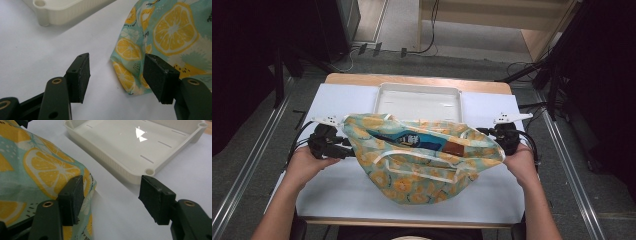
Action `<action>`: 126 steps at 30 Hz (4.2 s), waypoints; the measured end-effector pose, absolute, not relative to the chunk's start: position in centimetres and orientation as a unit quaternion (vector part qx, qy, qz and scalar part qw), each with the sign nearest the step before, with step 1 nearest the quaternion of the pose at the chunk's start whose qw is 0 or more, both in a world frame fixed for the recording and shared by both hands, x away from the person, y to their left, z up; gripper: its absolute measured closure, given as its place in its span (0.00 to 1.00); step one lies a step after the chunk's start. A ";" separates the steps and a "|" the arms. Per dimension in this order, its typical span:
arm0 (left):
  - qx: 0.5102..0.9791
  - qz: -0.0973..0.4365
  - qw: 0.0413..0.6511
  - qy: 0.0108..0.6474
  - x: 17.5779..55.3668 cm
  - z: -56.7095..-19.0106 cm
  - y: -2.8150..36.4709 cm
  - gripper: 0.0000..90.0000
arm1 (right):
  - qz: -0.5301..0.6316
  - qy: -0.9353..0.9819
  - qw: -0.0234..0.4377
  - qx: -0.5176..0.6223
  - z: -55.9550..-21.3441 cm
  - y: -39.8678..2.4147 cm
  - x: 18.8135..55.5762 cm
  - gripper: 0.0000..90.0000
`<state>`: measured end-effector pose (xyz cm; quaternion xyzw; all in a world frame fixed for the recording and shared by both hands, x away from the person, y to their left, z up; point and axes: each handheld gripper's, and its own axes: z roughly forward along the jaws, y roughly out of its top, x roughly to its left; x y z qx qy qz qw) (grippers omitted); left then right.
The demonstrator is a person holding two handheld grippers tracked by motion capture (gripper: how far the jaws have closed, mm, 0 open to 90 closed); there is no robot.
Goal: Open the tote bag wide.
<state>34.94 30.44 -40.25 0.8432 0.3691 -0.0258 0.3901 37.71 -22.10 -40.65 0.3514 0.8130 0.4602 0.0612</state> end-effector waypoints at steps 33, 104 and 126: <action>0.861 -0.053 0.403 0.307 36.8 -30.5 30.0 0.63 | 0.487 0.811 0.029 0.323 -30.4 -23.2 36.6 0.72; 0.875 -0.017 0.392 0.283 35.2 -27.7 28.1 0.96 | 0.441 0.849 0.059 0.284 -29.4 -19.8 34.3 1.00; 0.857 -0.066 0.407 0.309 35.9 -33.1 28.6 0.96 | 0.445 0.841 0.034 0.307 -33.4 -19.6 35.1 1.00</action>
